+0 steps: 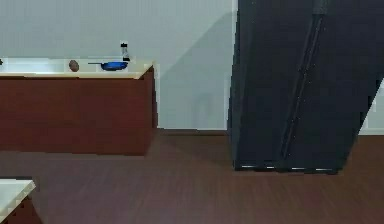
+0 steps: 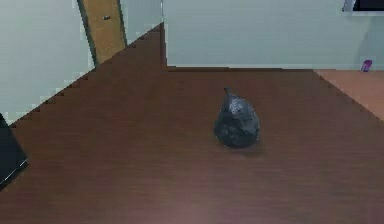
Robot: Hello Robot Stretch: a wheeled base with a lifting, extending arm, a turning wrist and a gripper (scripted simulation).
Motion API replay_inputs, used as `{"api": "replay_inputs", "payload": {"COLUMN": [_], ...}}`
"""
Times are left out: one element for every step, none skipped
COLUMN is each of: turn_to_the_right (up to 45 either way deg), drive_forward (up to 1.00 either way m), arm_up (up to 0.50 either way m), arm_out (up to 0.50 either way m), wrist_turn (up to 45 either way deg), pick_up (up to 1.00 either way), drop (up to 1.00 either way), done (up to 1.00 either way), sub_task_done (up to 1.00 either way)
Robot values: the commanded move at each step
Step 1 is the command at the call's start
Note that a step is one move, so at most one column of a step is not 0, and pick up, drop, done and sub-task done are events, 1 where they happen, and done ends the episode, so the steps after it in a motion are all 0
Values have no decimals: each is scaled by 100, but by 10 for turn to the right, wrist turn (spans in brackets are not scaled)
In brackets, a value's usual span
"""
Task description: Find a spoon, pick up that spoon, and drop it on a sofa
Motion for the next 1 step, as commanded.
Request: {"api": "replay_inputs", "payload": {"turn_to_the_right": [0], "drive_forward": [90], "arm_up": [0], "arm_out": [0], "wrist_turn": [0], "pick_up": [0], "drop": [0], "done": [0], "sub_task_done": [0]}}
